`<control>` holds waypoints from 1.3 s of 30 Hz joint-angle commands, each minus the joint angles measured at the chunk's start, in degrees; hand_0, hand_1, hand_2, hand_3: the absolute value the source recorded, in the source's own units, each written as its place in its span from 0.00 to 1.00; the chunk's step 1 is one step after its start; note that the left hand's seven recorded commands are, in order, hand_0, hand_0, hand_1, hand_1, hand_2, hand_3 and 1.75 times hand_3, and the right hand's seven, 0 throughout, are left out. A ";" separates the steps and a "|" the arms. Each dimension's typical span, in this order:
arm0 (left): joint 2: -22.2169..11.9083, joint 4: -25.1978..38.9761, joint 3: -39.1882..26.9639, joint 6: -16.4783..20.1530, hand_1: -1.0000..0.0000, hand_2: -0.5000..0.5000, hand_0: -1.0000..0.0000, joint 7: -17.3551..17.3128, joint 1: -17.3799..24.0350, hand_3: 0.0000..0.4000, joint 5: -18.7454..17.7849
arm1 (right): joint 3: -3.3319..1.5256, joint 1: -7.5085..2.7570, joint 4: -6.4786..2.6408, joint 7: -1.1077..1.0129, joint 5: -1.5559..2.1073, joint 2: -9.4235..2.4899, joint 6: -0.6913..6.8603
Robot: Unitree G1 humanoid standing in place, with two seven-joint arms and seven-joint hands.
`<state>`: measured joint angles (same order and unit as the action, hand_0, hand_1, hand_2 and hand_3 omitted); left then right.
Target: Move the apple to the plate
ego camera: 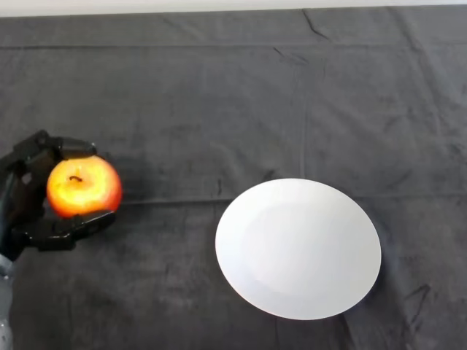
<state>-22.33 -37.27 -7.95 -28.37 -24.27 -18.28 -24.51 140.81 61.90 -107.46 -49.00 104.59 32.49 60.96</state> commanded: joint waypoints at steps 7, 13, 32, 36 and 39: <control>1.90 5.29 0.73 -3.84 0.00 0.50 0.00 1.47 3.81 1.00 0.03 | 0.34 0.16 0.40 0.14 -0.01 1.20 0.34; 2.81 6.58 3.27 -5.42 0.00 0.50 0.00 2.39 3.59 1.00 0.29 | 0.34 0.16 0.41 0.17 0.00 1.20 0.32; 4.36 12.29 18.01 -8.49 0.00 0.50 0.00 10.02 3.50 1.00 3.00 | 0.34 0.16 0.45 0.23 0.00 1.20 0.24; 4.72 13.09 21.28 -8.82 0.00 0.50 0.00 12.27 2.99 1.00 4.02 | 0.34 0.17 0.46 0.24 0.00 1.20 0.22; 5.14 13.17 23.89 -9.61 0.00 0.50 0.00 14.09 2.61 1.00 4.86 | 0.34 0.17 0.46 0.25 0.00 1.20 0.21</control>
<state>-16.82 -26.81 15.78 -37.03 -10.28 -16.48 -20.76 140.82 61.90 -107.46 -48.99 104.59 32.49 60.96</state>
